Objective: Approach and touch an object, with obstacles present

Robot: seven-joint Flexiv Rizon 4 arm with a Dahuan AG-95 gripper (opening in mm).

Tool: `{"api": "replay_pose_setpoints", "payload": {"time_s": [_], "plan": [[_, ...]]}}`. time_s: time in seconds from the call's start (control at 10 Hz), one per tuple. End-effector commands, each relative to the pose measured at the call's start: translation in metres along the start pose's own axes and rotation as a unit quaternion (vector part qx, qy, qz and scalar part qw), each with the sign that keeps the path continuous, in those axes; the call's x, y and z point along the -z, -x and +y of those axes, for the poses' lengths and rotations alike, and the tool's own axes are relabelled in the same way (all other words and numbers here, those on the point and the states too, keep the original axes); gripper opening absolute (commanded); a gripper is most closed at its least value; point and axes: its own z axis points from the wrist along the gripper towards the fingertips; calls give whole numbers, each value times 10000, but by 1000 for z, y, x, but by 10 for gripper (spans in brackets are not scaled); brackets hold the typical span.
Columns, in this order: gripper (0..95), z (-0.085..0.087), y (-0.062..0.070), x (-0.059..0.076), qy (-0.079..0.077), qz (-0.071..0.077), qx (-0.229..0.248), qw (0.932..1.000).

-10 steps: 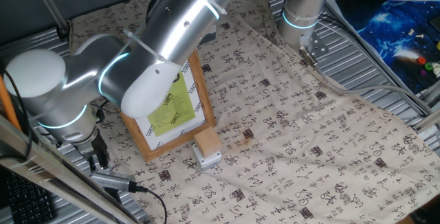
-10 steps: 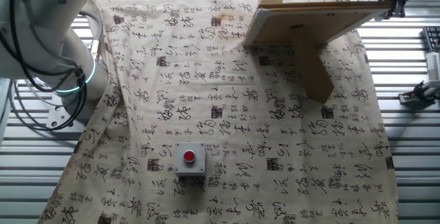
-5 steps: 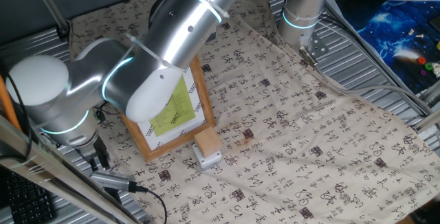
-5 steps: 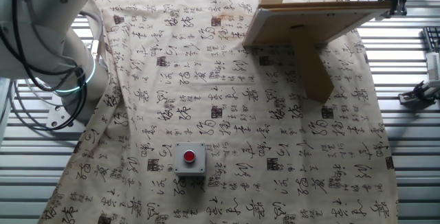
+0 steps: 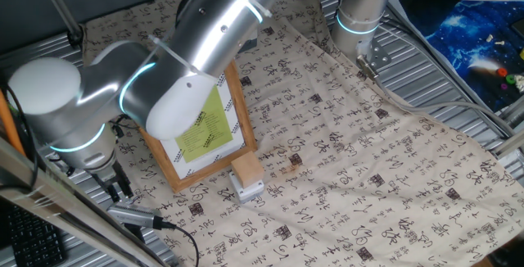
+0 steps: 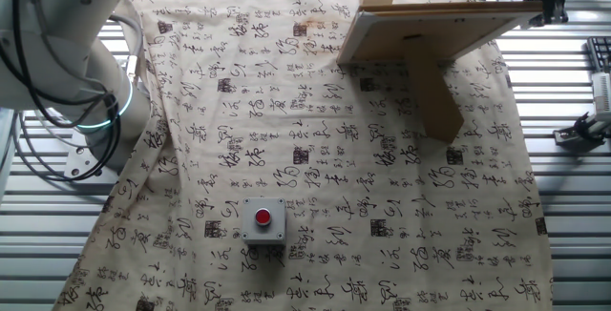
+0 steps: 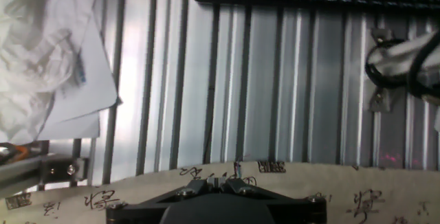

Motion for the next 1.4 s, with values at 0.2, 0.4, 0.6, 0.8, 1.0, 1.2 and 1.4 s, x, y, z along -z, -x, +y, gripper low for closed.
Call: {"api": "replay_pose_setpoints", "payload": {"time_s": [0.2, 0.4, 0.6, 0.8, 1.0, 1.2, 1.4], "plan": [[0, 0, -1, 0, -51, -1, -85, 10000], [0, 7, -2, 1, -74, 14, -139, 9999], [0, 14, -3, 5, -70, 36, -198, 9998], [0, 28, -5, 4, -77, 6, -274, 9996], [0, 41, -8, 1, -88, -33, -344, 9994], [0, 50, -20, 4, -103, -19, -386, 9992], [0, 54, -35, 9, -99, -4, -435, 9990]]}}
